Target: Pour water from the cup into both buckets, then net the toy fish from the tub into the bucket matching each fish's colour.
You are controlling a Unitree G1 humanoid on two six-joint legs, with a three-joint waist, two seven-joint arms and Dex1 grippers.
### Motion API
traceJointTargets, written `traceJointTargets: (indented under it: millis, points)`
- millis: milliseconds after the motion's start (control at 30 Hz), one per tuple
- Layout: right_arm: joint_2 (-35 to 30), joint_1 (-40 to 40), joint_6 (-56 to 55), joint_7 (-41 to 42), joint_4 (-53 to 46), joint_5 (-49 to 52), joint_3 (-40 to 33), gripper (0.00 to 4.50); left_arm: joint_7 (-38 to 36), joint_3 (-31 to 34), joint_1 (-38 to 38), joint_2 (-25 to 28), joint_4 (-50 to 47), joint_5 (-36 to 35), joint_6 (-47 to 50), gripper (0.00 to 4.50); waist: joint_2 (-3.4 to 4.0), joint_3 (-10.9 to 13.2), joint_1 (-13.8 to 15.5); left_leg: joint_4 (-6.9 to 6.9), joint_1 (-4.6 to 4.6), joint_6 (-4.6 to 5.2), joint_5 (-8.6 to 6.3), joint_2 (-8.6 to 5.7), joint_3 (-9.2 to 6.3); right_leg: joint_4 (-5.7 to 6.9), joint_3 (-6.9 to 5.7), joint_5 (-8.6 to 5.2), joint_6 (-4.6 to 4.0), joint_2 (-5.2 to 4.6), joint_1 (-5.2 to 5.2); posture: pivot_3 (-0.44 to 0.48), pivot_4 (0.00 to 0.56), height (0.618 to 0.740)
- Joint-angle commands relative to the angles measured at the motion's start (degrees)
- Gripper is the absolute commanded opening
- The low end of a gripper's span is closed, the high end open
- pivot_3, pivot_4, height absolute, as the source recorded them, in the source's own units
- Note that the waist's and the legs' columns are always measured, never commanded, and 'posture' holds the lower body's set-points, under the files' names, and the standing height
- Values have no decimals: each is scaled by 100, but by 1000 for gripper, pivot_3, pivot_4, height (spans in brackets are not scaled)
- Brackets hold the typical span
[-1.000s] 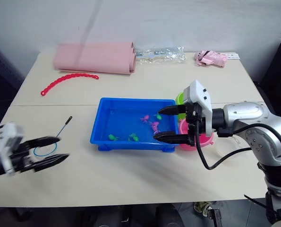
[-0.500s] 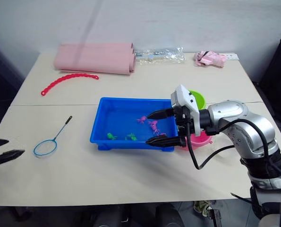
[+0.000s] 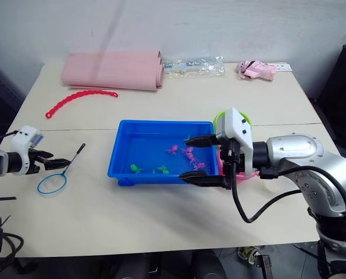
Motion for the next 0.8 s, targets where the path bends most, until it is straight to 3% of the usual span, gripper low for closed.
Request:
traceJointTargets:
  millis: [33, 233, 333, 600, 733, 800]
  points:
    - [-41, 38, 19, -183, -325, 160, -246, 4468, 244, -366, -242, -65, 560, 547, -486, 4500, 0, 0, 0, 0, 0, 0, 0, 0, 0, -4, -13, 0, 0, -4, 2, 0, 150, 740]
    - [-81, 127, 56, -382, -500, 227, -353, 4468, -137, -660, -518, -375, 960, 805, -328, 4500, 0, -1, 24, 2, 3, -4, 4, 0, -3, -5, -42, 0, 0, -12, 5, 0, 150, 740]
    - [-120, 141, 58, -400, -516, 277, -390, 4500, 95, -683, -542, -483, 1076, 920, -440, 3612, 2, -2, 23, 6, 3, -2, 5, -5, -3, -6, -42, 0, 0, -17, 11, 0, 150, 740]
    - [-187, 57, -8, -385, -428, 305, -386, 4500, 367, -420, -703, -562, 1230, 852, -587, 110, 5, -3, 23, 4, 23, -7, 21, -7, -3, -7, -43, 0, 0, -21, 19, 0, 150, 740]
    - [-218, 55, -85, -343, -363, 264, -417, 4500, 192, -258, -932, -396, 883, 724, -1052, 47, 1, -1, 35, 4, 22, -8, 25, -6, -3, -6, -45, 0, 0, -21, 16, 0, 150, 740]
    - [-277, 19, -26, -310, -278, 324, -464, 4500, -336, -227, -1099, -230, 221, 592, -1134, 47, -10, 2, 39, 5, 16, -7, 24, -6, -4, -7, -47, 0, 0, -21, 14, 0, 150, 740]
